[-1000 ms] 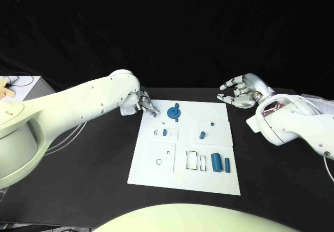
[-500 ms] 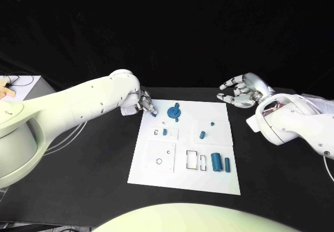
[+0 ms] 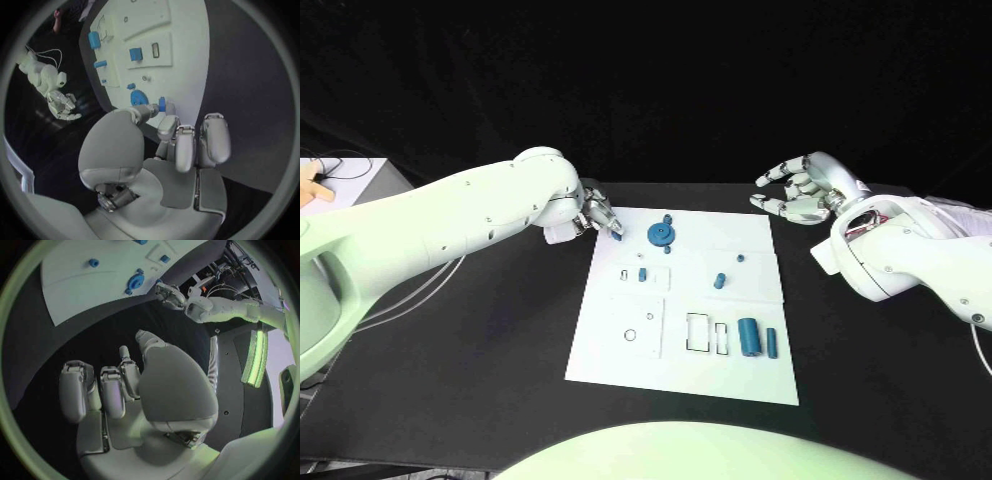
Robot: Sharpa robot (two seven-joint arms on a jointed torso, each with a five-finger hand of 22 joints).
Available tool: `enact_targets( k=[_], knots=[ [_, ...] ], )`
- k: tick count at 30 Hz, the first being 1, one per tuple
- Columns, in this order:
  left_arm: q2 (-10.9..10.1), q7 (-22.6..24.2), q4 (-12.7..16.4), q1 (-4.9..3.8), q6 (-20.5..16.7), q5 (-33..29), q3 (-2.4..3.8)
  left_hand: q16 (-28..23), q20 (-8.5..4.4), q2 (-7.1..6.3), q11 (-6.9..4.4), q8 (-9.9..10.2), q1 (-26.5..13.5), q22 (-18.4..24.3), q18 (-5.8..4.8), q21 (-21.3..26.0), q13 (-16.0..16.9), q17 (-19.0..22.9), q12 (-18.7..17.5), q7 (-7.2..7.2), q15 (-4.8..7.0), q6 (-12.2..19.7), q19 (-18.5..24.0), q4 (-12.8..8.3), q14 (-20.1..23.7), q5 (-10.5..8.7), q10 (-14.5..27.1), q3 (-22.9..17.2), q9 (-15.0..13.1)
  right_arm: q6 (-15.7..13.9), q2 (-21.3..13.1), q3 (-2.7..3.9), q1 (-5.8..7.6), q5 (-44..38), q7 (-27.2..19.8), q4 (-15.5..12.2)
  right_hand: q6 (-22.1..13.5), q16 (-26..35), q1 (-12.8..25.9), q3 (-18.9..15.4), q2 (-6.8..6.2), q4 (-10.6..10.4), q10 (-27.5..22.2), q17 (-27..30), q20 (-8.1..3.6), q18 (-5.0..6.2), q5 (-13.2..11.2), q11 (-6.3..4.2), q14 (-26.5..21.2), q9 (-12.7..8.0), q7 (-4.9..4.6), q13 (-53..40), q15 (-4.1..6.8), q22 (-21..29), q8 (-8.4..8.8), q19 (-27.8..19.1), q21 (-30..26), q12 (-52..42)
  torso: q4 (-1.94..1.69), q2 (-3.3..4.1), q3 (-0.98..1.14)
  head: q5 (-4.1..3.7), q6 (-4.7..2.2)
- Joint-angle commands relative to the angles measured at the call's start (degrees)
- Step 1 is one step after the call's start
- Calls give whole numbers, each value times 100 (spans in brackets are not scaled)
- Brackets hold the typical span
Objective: Assemble the parts on the task board
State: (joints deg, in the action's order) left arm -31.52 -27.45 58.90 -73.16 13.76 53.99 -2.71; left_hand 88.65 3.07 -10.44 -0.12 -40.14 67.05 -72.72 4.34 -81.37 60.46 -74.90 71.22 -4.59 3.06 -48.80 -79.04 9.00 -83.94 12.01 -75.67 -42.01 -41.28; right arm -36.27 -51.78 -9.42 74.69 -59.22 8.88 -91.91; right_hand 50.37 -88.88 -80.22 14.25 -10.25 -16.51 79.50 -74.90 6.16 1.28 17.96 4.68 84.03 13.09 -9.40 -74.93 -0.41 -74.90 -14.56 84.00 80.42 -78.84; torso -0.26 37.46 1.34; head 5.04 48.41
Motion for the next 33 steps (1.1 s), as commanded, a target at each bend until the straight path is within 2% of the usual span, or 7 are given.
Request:
enact_targets(
  k=[1,7,10,17,19,26,33],
  knots=[
    [-154,26,314,-8,-469,-287,11,28,-6,-4,-7,-25,-92,-39,-36,-30,21,-1274,46,31,35,-103,-43,-1052,-534,113,-45,-1071,-44,20,-11,1,-3,-31,-63,-1,-40,24,33,19,2,3,-19,-1239,-9,88,9,-6,523,-5,-12,-362,13,-1003,-17,233,-20,3,-23,-27,1,-12,16],
    [-498,-32,967,-9,-732,-398,10,26,-33,-62,-39,-33,-173,-181,-68,-105,120,-1272,111,64,66,-188,-140,-1122,-535,342,-151,-1109,-32,23,-24,1,-3,-24,-62,4,-38,25,41,41,-2,3,-13,-1238,-9,88,12,-7,523,-7,-12,-366,14,-1005,-21,234,-20,-5,-31,-51,12,3,33],
    [-625,-44,1246,-6,-874,-350,1,25,-37,-64,-44,-34,-180,-206,-73,-118,137,-1272,121,68,71,-199,-157,-1127,-535,368,-166,-1114,-31,25,-32,0,-3,-22,-61,5,-38,25,41,41,-2,3,-13,-1238,-9,88,12,-7,523,-7,-12,-366,14,-1005,-21,234,-20,-5,-37,-55,8,4,64],
    [-837,-50,1772,43,-1200,-80,-42,23,-53,-89,-62,-42,-212,-277,-89,-157,192,-1267,158,87,88,-242,-206,-1148,-535,472,-222,-1129,-27,36,-38,0,-7,-32,-68,15,-37,27,44,46,-3,3,-17,-1235,-10,88,12,-7,522,-7,-12,-361,14,-1004,-22,234,-22,0,-51,-74,1,11,49],
    [-871,-52,1873,66,-1255,3,-56,24,-56,-94,-65,-43,-217,-291,-93,-165,215,-1270,173,90,90,-249,-216,-1151,-536,483,-237,-1131,-27,42,-37,0,-12,-31,-70,20,-37,27,44,46,-3,3,-17,-1235,-10,88,12,-7,522,-7,-12,-361,14,-1004,-22,234,-22,0,-60,-89,0,5,96],
    [-942,-79,2161,152,-1315,369,-136,29,-60,-101,-70,-45,-224,-328,-101,-184,236,-1281,188,95,95,-261,-240,-1155,-540,502,-255,-1134,-25,65,-33,0,-32,-29,-72,22,-35,29,43,52,-3,5,-16,-1230,-10,88,15,-7,521,-8,-11,-362,14,-1004,-23,234,-21,-1,-71,-108,-4,-19,149],
    [-946,-103,2258,261,-1260,675,-198,28,-62,-103,-72,-46,-227,-336,-103,-188,252,-1278,198,98,97,-267,-245,-1158,-539,511,-266,-1136,-25,75,-37,-1,-42,-29,-73,19,-33,27,37,62,-5,10,-15,-1234,-10,89,23,-9,522,-8,-10,-362,15,-1003,-26,233,-25,-2,-67,-97,-6,5,134]
  ],
)
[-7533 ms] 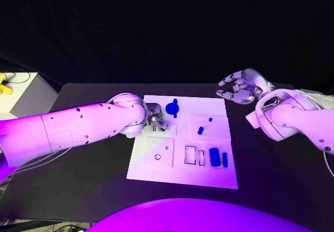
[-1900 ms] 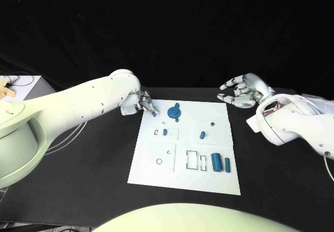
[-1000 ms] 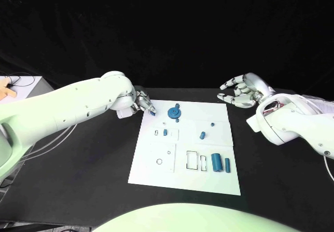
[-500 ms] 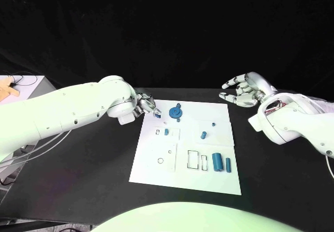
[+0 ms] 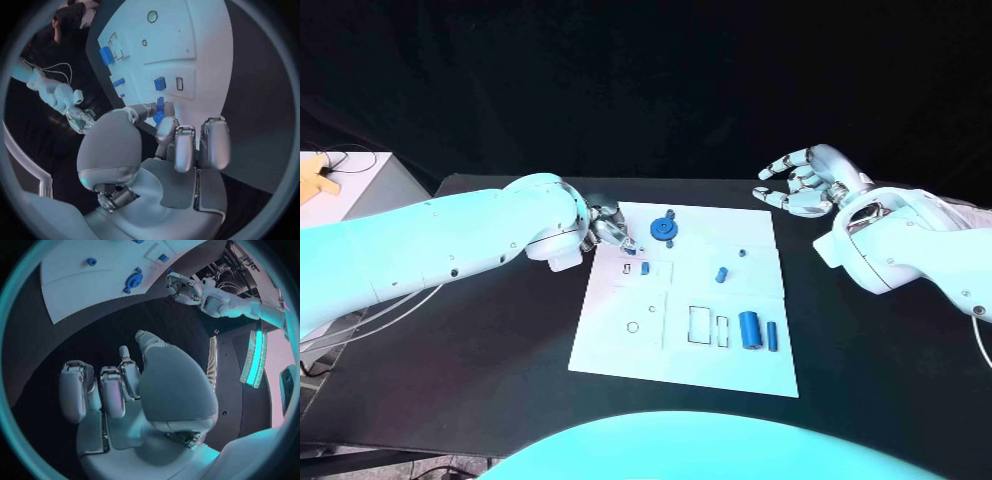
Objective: Assemble the parts on the task board
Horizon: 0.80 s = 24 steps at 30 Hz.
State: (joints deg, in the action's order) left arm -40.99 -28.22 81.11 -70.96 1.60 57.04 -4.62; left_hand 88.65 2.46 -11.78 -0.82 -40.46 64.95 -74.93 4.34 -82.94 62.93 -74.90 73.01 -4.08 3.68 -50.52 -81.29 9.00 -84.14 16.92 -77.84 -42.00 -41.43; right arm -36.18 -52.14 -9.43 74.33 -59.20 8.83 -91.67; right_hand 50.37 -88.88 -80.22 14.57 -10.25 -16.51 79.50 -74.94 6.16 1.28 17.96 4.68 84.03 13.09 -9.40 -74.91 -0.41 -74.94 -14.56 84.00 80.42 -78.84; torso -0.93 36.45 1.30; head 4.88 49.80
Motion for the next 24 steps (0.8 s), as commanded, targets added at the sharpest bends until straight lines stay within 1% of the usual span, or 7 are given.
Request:
enact_targets(
  k=[1,5,8,10,13,15,24],
  knots=[
    [1,-28,40,56,-24,381,-11,29,-1,31,-3,-14,-17,-115,-103,-32,5,-1278,19,46,35,-95,-21,-1157,-518,20,-49,-1136,-10,71,-2,0,-7,-30,-68,-3,-33,27,37,30,-5,10,-15,-1230,-10,89,23,-9,522,-9,-10,-364,15,-999,-25,233,-25,-2,4,5,0,33,-17],
    [6,-33,50,110,37,387,-20,31,-3,28,-5,-15,-20,-122,-104,-36,12,-1283,23,49,37,-101,-26,-1159,-520,30,-56,-1138,-9,84,-11,0,-10,-1,-70,12,-33,27,37,30,-5,10,-15,-1230,-10,89,23,-9,522,-9,-10,-364,15,-999,-25,233,-25,-2,8,14,4,37,-27],
    [26,-36,46,132,66,412,-23,32,-4,28,-7,-15,-23,-123,-105,-37,10,-1284,22,50,39,-105,-27,-1159,-520,37,-57,-1140,-9,87,-9,0,-11,11,-73,21,-33,27,37,30,-5,10,-15,-1230,-10,89,23,-9,522,-9,-10,-364,15,-999,-25,233,-25,-2,3,5,3,53,-9],
    [41,-38,36,141,91,437,-25,32,-4,28,-7,-15,-23,-123,-105,-37,10,-1284,22,50,39,-105,-27,-1159,-520,37,-57,-1140,-9,88,-8,0,-11,15,-73,20,-33,27,37,30,-5,10,-15,-1230,-10,89,23,-9,522,-9,-10,-364,15,-999,-25,233,-25,-2,0,5,5,78,-21],
    [55,-46,20,148,206,458,-26,32,-6,27,-8,-15,-26,-121,-104,-36,0,-1285,16,52,40,-107,-26,-1160,-521,44,-55,-1142,-8,89,-5,0,-11,18,-73,16,-31,34,34,41,-8,12,-26,-1217,-11,93,30,-9,519,-9,-9,-352,16,-989,-27,226,-45,9,0,8,7,78,-15],
    [62,-52,8,150,280,468,-27,33,-7,26,-9,-15,-29,-113,-102,-33,-4,-1286,13,53,41,-110,-22,-1161,-521,51,-55,-1143,-8,90,-8,0,-11,19,-72,14,-31,34,34,41,-8,12,-26,-1217,-11,93,30,-9,519,-9,-9,-352,16,-989,-27,226,-45,9,2,9,9,99,-10],
    [83,-67,-31,179,403,579,-36,33,-7,26,-9,-15,-29,-113,-102,-33,-4,-1286,13,53,41,-110,-22,-1161,-521,51,-55,-1143,-8,132,-13,0,-11,19,-75,6,-30,39,36,46,-10,12,-32,-1208,-11,93,32,-9,516,-10,-9,-345,16,-988,-28,225,-47,14,5,10,4,95,20]
  ],
)
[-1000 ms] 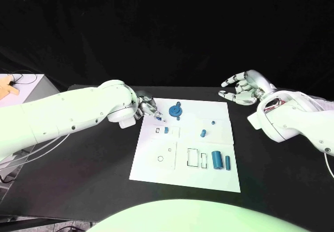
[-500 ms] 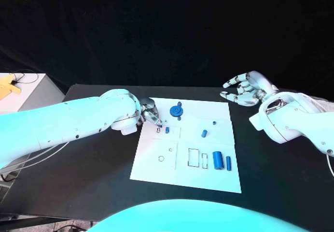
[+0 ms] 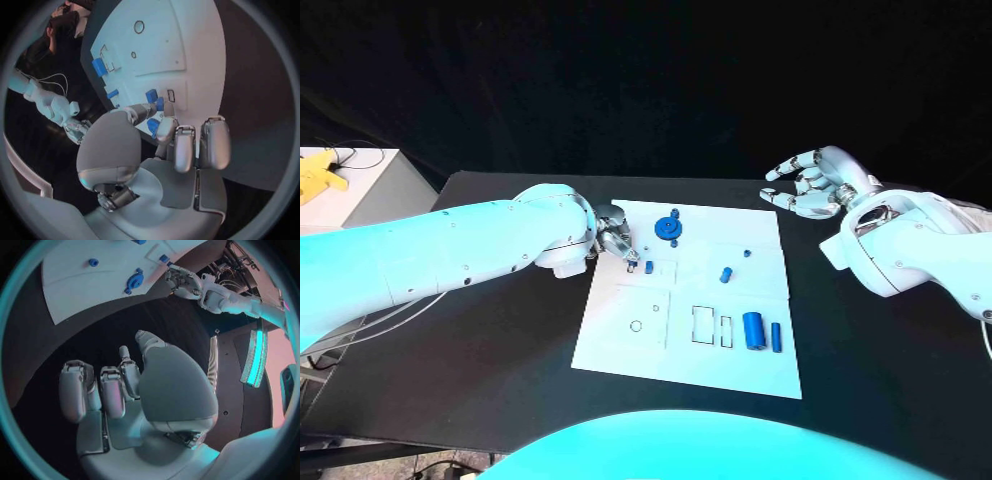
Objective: Assemble the parts on the task board
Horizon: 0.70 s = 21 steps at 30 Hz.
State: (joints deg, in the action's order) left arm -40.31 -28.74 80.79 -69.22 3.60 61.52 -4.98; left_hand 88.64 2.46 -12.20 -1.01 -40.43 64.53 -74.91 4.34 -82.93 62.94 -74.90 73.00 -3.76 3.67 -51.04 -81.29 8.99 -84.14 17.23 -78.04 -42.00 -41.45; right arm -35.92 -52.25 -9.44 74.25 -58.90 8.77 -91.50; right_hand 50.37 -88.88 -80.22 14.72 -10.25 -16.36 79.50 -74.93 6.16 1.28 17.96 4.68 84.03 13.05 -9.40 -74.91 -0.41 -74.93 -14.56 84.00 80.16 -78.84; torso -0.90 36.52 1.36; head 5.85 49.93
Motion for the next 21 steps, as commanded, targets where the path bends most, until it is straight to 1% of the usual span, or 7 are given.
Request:
enact_targets(
  k=[1,8,11,14,16,21],
  knots=[
    [16,-16,-3,8,210,151,0,33,-7,69,11,-18,14,-115,-102,-33,-5,-1286,13,21,41,-58,-22,-1160,-521,19,-35,-1143,-5,109,-2,0,-3,-12,-69,-13,-31,39,36,31,-10,-4,-32,-1210,-11,93,32,-9,516,-5,-10,-346,16,-990,-28,225,-21,14,-1,3,-3,-6,7],
    [1,-24,-22,14,225,312,-3,34,-9,67,9,-18,7,-110,-101,-31,-8,-1288,10,23,43,-62,-19,-1162,-522,30,-36,-1147,-4,127,-1,0,-4,-10,-74,-24,-30,38,42,34,-13,-7,-28,-1211,-12,93,32,-9,517,-5,-10,-349,16,-990,-29,225,-21,11,1,1,-2,-18,7],
    [6,-26,-26,18,225,367,-4,34,-9,67,9,-18,7,-110,-101,-31,-8,-1288,10,23,43,-62,-19,-1162,-522,30,-36,-1147,-4,130,2,0,-4,-8,-76,-23,-30,38,42,34,-13,-7,-28,-1211,-12,93,32,-9,517,-5,-10,-349,16,-990,-29,225,-21,11,-6,2,-7,-21,7],
    [17,-28,-31,25,215,409,-5,34,-9,67,9,-18,7,-110,-101,-31,-8,-1288,10,23,43,-62,-19,-1162,-522,30,-36,-1147,-4,130,4,0,-4,-7,-77,-24,-30,38,42,34,-13,-7,-28,-1211,-12,93,32,-9,517,-5,-10,-349,16,-990,-29,225,-21,11,-6,2,-11,-15,7],
    [23,-29,-39,30,209,433,-6,34,-9,67,9,-18,7,-110,-101,-31,-8,-1288,10,23,43,-62,-19,-1162,-522,30,-36,-1147,-4,131,5,0,-4,-6,-77,-24,-30,38,42,34,-13,-7,-28,-1211,-12,93,32,-9,517,-5,-10,-349,16,-990,-29,225,-21,11,-1,5,-6,-10,7],
    [31,-30,-65,37,198,487,-7,34,-9,67,9,-18,7,-110,-101,-31,-8,-1288,10,23,43,-62,-19,-1162,-522,30,-36,-1147,-4,130,4,0,-4,-6,-77,-25,-30,38,42,34,-13,-7,-28,-1211,-12,93,32,-9,517,-5,-10,-349,16,-990,-29,225,-21,11,-1,2,-3,-11,7]
  ],
)
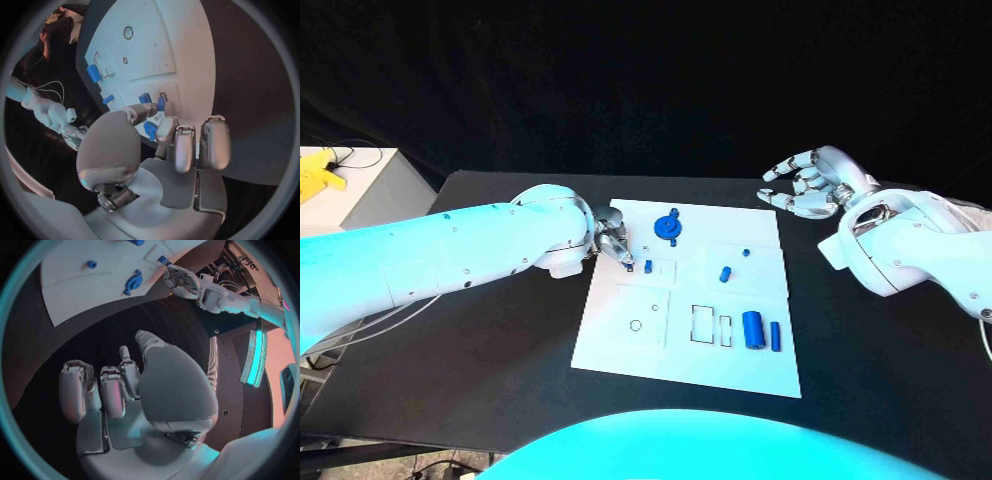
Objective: Assemble the parts on the task board
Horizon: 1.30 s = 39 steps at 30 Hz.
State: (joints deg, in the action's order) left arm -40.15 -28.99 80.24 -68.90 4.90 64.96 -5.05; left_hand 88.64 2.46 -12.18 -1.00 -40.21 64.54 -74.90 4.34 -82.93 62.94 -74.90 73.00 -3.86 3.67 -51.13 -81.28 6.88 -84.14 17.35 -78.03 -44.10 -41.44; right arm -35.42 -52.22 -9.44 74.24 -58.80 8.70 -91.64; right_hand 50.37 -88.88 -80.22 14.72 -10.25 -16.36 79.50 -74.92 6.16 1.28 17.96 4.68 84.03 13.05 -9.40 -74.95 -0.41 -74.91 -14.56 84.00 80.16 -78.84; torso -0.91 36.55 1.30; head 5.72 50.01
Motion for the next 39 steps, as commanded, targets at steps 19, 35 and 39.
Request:
enact_targets(
  k=[19,35,39],
  knots=[
    [70,-8,-22,43,89,165,1,33,-10,63,6,-40,4,-107,-100,-30,-12,-1286,7,35,44,-57,-17,-956,-522,28,-38,-942,-4,86,-9,1,-3,-16,-62,-26,-27,40,61,49,-19,-12,-20,-1210,-12,93,34,-9,516,-7,-9,-351,17,-992,-33,226,-21,2,-2,1,1,8,-1],
    [71,-1,-52,44,145,166,1,33,-14,59,2,-38,-3,-108,-100,-31,-26,-1287,-5,38,47,-64,-18,-966,-522,35,-36,-950,-1,86,-15,1,-3,-16,-56,-33,-26,37,66,57,-21,-12,-18,-1215,-13,92,34,-10,518,-8,-9,-353,17,-994,-34,228,-18,-1,-2,3,-2,16,-1],
    [79,1,-49,44,182,167,1,38,-15,59,2,-38,-3,-109,-101,-31,-30,-1297,-8,39,48,-65,-18,-967,-525,35,-35,-951,-1,88,-16,1,-3,-16,-56,-31,-26,37,66,57,-21,-12,-18,-1215,-13,92,34,-10,518,-8,-9,-353,17,-994,-34,228,-18,-1,-3,2,-5,5,-1]
  ],
)
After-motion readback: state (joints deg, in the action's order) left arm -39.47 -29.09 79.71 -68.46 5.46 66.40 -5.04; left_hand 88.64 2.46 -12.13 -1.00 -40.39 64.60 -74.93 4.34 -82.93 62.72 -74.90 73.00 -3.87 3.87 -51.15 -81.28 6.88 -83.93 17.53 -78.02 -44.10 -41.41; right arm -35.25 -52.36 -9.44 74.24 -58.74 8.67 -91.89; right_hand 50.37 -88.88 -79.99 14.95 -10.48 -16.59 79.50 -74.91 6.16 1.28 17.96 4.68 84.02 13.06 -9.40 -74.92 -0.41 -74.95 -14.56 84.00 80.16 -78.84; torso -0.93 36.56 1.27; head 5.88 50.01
